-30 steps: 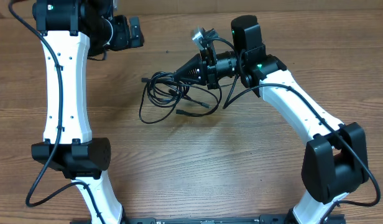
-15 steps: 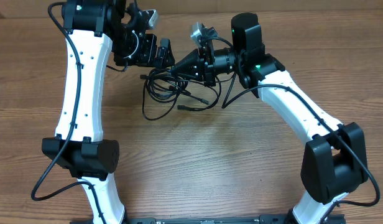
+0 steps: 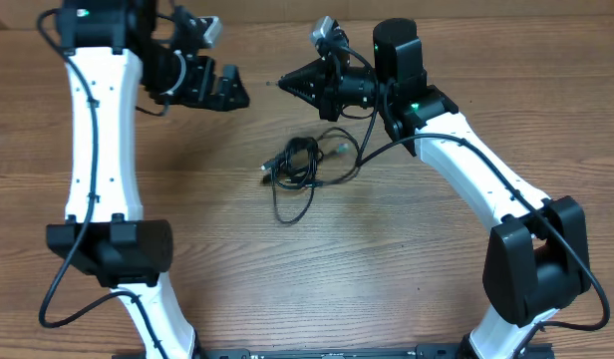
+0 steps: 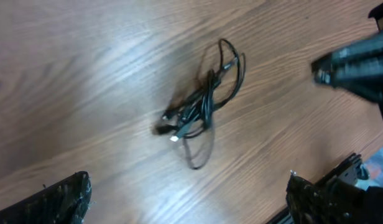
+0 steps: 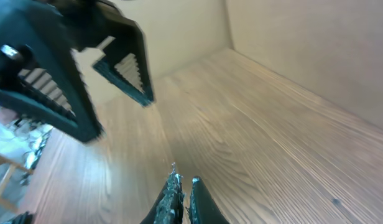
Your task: Untangle cables
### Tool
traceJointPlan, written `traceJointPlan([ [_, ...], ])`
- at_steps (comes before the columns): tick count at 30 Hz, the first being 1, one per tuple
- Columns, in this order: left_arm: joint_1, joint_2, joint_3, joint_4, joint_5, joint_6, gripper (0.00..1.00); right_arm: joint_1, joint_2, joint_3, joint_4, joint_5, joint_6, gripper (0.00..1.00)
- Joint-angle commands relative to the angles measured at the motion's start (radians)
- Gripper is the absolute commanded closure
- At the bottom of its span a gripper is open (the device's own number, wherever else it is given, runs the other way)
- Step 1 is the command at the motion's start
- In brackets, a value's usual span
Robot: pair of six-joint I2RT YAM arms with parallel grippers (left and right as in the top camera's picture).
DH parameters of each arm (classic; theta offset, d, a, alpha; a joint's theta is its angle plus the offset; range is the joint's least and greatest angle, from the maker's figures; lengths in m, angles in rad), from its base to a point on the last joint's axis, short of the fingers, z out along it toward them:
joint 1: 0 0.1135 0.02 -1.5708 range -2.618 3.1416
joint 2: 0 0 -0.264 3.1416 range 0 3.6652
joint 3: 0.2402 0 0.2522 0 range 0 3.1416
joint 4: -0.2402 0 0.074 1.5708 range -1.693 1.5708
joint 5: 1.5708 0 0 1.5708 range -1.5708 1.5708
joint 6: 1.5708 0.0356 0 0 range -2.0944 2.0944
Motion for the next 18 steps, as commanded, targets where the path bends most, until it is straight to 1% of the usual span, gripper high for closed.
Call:
traceJointPlan([
  [1,0.006,-0.004,-0.008,-0.003,0.03,0.138,0.0,-0.003,-0.012,0.028,-0.026,0.061,0.026,0.95],
  [4,0.005,-0.004,-0.019,-0.002,-0.051,0.147,0.0,-0.003,-0.012,0.028,-0.082,0.063,0.026,0.9],
  [5,0.004,-0.004,-0.027,-0.002,-0.072,0.147,0.0,-0.003,-0.012,0.028,-0.104,0.071,0.026,0.82],
  [6,0.005,-0.004,-0.034,-0.002,-0.077,0.147,0.0,-0.003,-0.012,0.028,-0.117,0.083,0.03,0.79],
  [7,0.005,-0.002,-0.045,-0.001,-0.077,0.148,0.0,-0.003,-0.012,0.028,-0.142,0.121,0.064,0.78],
  [8,0.005,-0.001,-0.053,0.0,-0.077,0.148,0.0,-0.003,-0.012,0.028,-0.156,0.151,0.095,0.73],
  [9,0.005,0.001,-0.06,0.001,-0.077,0.148,0.0,-0.003,-0.012,0.028,-0.168,0.183,0.127,0.57],
  [10,0.004,0.002,-0.068,0.004,-0.077,0.148,0.0,-0.003,-0.012,0.028,-0.183,0.229,0.168,0.48],
  [11,0.004,0.003,-0.076,0.01,-0.075,0.146,0.0,-0.003,-0.012,0.028,-0.19,0.27,0.203,0.47],
  [12,0.003,0.003,-0.081,0.014,-0.071,0.146,0.0,-0.003,-0.012,0.028,-0.193,0.299,0.233,0.43],
  [13,0.003,0.004,-0.087,0.018,-0.065,0.146,0.0,-0.003,-0.012,0.028,-0.195,0.324,0.262,0.35],
  [14,0.003,0.004,-0.096,0.025,-0.056,0.146,0.0,-0.003,-0.011,0.028,-0.195,0.344,0.293,0.33],
  [18,0.001,0.004,-0.143,0.046,-0.019,0.146,0.0,0.0,-0.011,0.027,-0.224,0.428,0.41,0.32],
])
